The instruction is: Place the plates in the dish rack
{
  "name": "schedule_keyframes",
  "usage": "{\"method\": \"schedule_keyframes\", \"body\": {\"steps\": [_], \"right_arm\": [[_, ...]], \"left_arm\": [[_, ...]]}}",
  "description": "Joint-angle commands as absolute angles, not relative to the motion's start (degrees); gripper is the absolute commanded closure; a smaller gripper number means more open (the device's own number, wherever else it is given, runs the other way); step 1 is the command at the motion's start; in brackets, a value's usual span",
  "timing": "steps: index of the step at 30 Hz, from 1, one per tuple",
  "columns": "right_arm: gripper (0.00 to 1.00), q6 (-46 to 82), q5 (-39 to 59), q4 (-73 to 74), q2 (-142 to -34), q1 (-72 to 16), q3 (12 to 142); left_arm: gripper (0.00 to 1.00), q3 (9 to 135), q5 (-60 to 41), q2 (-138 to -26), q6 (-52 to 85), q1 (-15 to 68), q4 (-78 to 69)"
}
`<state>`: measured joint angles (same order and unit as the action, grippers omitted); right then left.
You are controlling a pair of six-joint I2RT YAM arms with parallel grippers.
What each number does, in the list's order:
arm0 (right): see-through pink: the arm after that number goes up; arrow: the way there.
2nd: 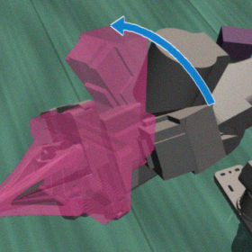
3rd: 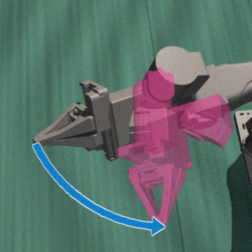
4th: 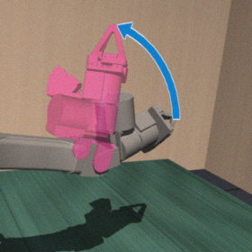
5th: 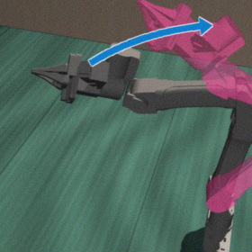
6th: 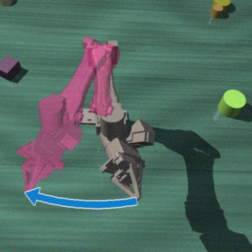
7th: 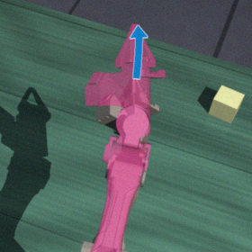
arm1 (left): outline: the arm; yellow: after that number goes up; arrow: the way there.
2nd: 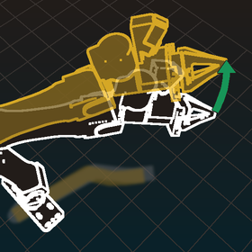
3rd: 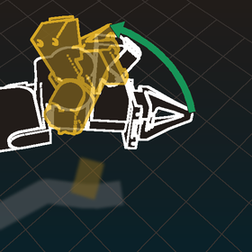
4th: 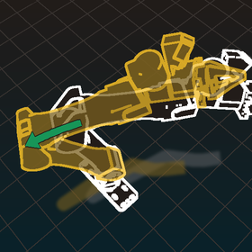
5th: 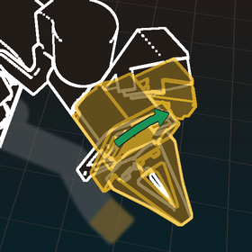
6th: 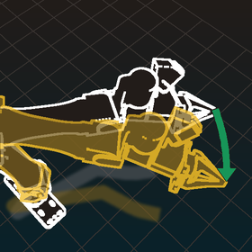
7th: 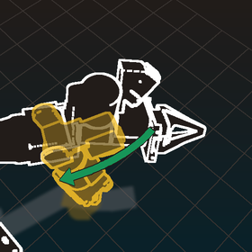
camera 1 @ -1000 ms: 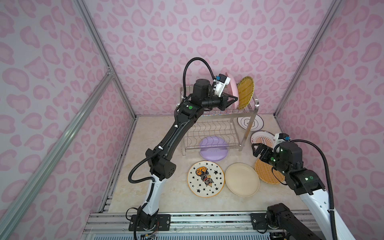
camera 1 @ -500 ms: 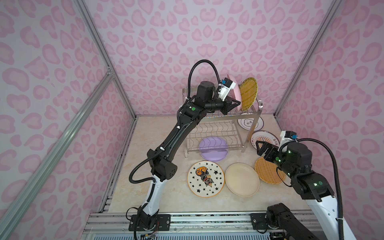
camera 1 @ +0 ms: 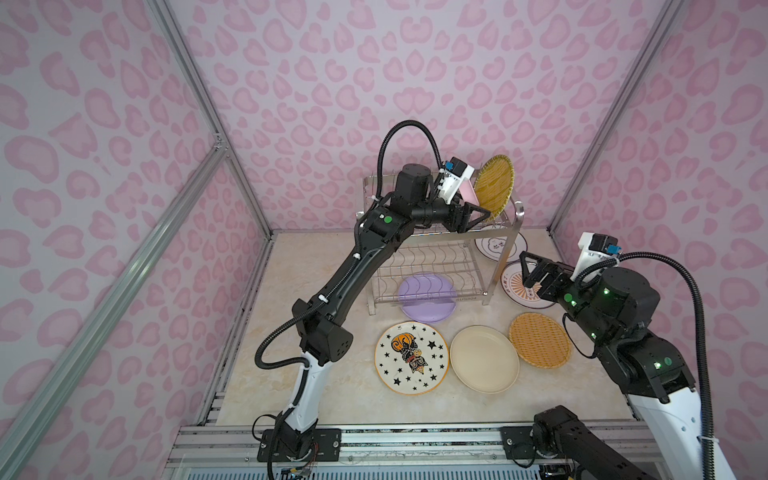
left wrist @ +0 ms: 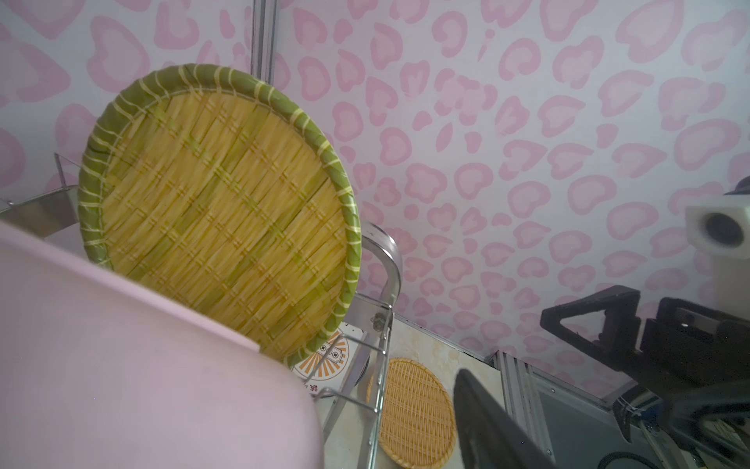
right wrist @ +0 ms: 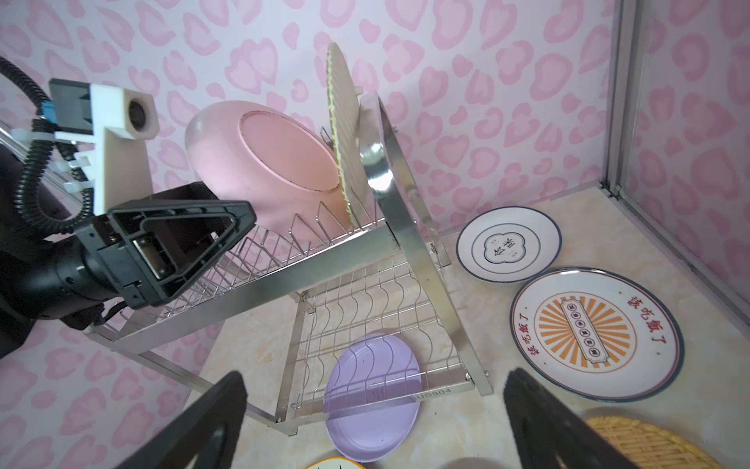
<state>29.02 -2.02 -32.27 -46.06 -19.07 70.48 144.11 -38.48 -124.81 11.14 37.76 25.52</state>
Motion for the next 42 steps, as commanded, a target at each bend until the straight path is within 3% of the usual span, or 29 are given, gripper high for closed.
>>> {"method": "schedule_keyframes", "body": {"steps": [1, 10, 33, 42], "right_arm": [[0.01, 25.72, -6.72, -31.90, -48.71, -22.05, 73.71], [0.01, 22.08, -12.88, -34.01, -54.32, -25.91, 80.22], [0.01, 22.42, -13.63, -34.38, -52.91, -25.90, 78.86], [0.01, 21.46, -14.04, -32.63, -54.35, -25.49, 81.53]], "left_arm": [[0.25, 142.86, -37.26, -122.43, 14.64, 37.14, 26.97], [0.00, 143.80, -41.04, -122.84, 22.95, 36.56, 19.19], [0.03, 149.94, -43.38, -131.03, 34.44, 37.75, 4.84], [0.03, 149.48, -44.35, -131.19, 34.01, 38.14, 5.98]]}}
